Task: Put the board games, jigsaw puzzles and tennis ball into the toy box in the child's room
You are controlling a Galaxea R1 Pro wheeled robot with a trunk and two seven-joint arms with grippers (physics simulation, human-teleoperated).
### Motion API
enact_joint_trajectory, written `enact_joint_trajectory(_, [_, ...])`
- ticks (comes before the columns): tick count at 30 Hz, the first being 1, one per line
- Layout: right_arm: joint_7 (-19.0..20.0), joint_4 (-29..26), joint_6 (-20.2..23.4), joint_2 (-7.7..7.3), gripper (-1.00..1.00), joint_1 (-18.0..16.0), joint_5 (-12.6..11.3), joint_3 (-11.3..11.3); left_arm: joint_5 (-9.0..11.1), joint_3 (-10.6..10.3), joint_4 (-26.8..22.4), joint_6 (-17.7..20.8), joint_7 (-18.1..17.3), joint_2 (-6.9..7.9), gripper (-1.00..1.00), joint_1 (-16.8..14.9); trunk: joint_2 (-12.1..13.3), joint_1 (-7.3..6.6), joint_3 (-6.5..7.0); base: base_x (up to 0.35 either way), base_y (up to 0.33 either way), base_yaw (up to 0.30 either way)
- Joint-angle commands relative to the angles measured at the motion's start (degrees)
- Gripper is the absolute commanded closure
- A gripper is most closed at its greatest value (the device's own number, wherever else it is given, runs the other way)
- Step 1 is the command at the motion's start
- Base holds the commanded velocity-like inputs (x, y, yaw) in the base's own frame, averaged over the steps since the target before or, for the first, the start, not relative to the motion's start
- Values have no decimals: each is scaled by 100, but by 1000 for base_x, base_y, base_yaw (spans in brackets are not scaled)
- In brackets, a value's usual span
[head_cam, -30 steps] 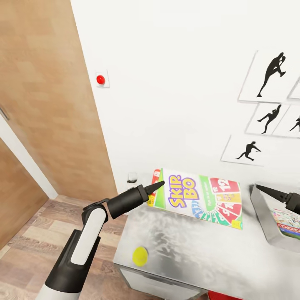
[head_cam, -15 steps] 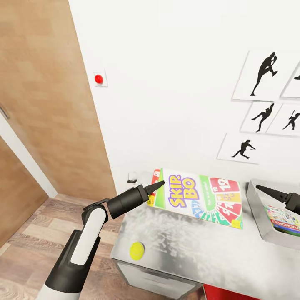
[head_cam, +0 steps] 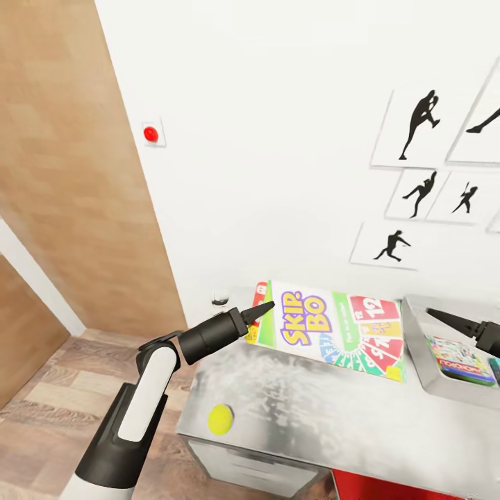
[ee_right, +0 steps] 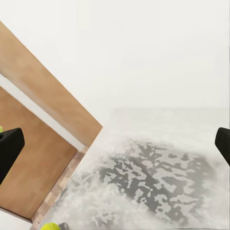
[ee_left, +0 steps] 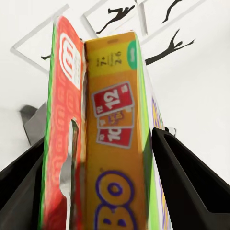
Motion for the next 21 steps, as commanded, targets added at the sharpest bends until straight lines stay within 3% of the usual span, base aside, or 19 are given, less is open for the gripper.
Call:
enact_joint_trajectory(1, [24, 1, 21, -1, -100, -7, 12, -4, 17, 7, -2, 36, -2, -3, 100, -4, -11, 3, -7, -1, -1, -212])
enact_joint_trajectory(10, [24, 1, 21, -2, -100, -9, 12, -2, 17, 1, -2, 36, -2, -5, 100, -4, -11, 3, 30, 0, 0, -209])
enact_joint_trajectory(21, [24, 1, 21, -7, -100, -7, 11, -5, 20, -2, -2, 31, 1, -5, 100, -4, -11, 3, 38, 0, -30, -38])
